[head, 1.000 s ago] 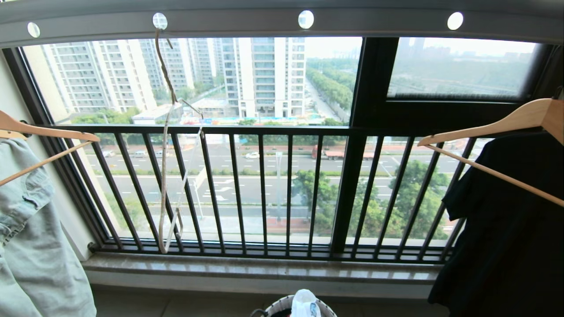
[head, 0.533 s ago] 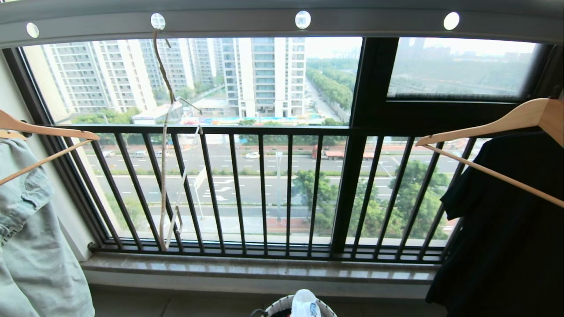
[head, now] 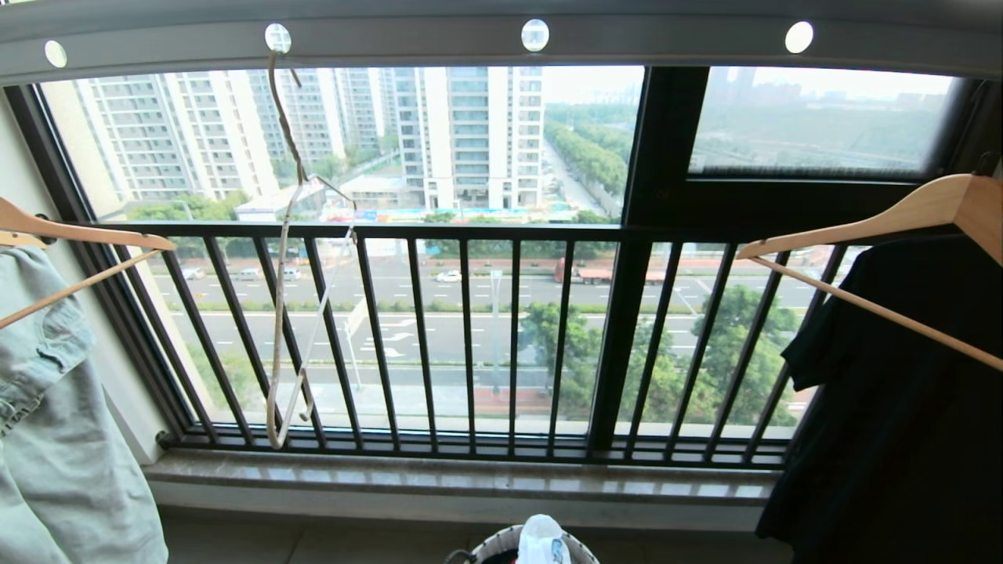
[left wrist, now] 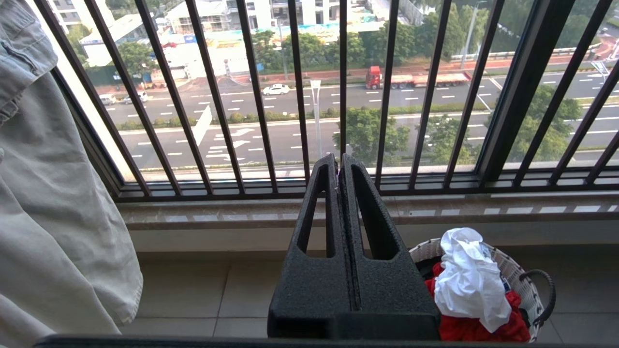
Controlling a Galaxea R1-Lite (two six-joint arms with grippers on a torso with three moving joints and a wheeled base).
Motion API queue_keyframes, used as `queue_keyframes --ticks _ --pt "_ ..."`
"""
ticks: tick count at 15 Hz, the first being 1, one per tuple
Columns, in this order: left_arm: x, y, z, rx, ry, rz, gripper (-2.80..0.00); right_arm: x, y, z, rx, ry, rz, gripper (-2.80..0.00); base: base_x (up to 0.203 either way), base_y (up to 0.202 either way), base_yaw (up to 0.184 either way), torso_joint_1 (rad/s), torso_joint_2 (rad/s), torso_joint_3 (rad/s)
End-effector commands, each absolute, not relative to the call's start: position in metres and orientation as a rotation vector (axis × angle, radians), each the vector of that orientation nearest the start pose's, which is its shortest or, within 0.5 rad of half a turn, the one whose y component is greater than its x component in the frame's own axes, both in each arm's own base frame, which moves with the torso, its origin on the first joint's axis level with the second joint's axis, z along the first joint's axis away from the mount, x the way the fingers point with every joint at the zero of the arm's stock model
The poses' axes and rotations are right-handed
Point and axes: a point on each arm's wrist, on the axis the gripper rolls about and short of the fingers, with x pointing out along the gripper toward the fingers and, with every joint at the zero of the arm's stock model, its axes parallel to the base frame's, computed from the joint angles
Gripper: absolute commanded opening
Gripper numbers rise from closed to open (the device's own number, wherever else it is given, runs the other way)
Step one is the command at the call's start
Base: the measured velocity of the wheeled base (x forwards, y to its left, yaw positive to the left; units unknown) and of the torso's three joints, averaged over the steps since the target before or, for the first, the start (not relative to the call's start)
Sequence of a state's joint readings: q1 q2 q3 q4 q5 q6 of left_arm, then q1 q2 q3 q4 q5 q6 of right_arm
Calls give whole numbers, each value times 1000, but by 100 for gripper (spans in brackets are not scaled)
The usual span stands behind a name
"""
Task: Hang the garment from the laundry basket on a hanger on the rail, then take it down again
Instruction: Pick up the clothes rack on the clothesline
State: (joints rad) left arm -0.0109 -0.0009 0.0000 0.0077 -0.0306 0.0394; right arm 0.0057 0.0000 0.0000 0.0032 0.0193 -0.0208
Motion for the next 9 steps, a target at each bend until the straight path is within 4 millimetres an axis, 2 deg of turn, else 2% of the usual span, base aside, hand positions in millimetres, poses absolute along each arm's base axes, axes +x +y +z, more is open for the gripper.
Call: queue_keyframes --ticks 1,9 --pt "-23 0 75 38 7 -42 -280 -23 0 75 -21 4 26 -280 0 0 0 0 0 0" --pt "-23 0 75 44 5 -42 -280 -23 0 75 -21 4 26 -280 0 0 0 0 0 0"
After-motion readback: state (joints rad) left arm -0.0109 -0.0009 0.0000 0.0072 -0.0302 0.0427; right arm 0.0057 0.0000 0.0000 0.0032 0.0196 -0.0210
